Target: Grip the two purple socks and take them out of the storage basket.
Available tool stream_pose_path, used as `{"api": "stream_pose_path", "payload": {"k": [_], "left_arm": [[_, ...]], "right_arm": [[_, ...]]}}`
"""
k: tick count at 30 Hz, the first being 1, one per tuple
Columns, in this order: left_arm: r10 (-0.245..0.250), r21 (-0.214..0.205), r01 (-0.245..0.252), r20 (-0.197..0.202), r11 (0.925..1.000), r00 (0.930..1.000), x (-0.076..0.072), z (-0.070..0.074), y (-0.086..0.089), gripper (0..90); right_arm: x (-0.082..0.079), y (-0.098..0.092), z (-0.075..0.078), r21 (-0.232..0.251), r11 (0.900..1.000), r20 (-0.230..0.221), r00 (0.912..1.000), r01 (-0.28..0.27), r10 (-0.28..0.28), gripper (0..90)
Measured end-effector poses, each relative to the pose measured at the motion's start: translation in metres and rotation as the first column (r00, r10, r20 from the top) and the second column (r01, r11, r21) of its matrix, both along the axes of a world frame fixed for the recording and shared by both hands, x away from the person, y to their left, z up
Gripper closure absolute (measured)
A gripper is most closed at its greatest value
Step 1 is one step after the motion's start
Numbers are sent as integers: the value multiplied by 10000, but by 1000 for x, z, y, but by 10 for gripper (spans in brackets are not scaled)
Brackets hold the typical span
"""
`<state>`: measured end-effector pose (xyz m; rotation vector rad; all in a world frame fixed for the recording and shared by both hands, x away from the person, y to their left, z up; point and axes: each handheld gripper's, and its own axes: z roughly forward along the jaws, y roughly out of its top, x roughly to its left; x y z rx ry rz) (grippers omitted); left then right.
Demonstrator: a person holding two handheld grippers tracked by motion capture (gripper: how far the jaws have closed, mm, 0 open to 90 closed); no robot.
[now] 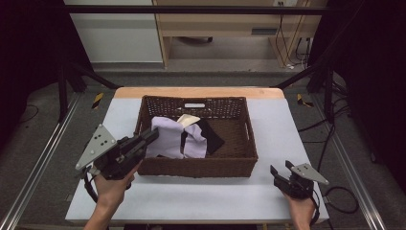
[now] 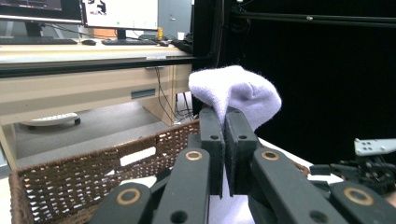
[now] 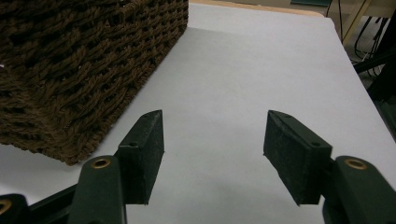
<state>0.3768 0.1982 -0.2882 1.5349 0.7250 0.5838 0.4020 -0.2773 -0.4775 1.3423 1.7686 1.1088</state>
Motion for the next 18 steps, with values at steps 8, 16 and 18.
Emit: {"api": "stream_pose_path", "payload": {"k": [8, 16, 18], "left_arm": [[-272, 227, 278, -247, 9994, 9993, -16, -18, 0, 862], [-480, 593, 539, -957, 9968, 9942, -26, -47, 0, 862], [-517, 798, 619, -1241, 9949, 9909, -28, -59, -1, 862]], "right_arm": [[-1, 1, 0, -20, 10000, 54, 10000, -33, 33, 383], [-3, 3, 0, -67, 9999, 17, 9999, -99, 99, 383], [-3, 3, 0, -71, 9999, 10, 9999, -104, 104, 383]]}}
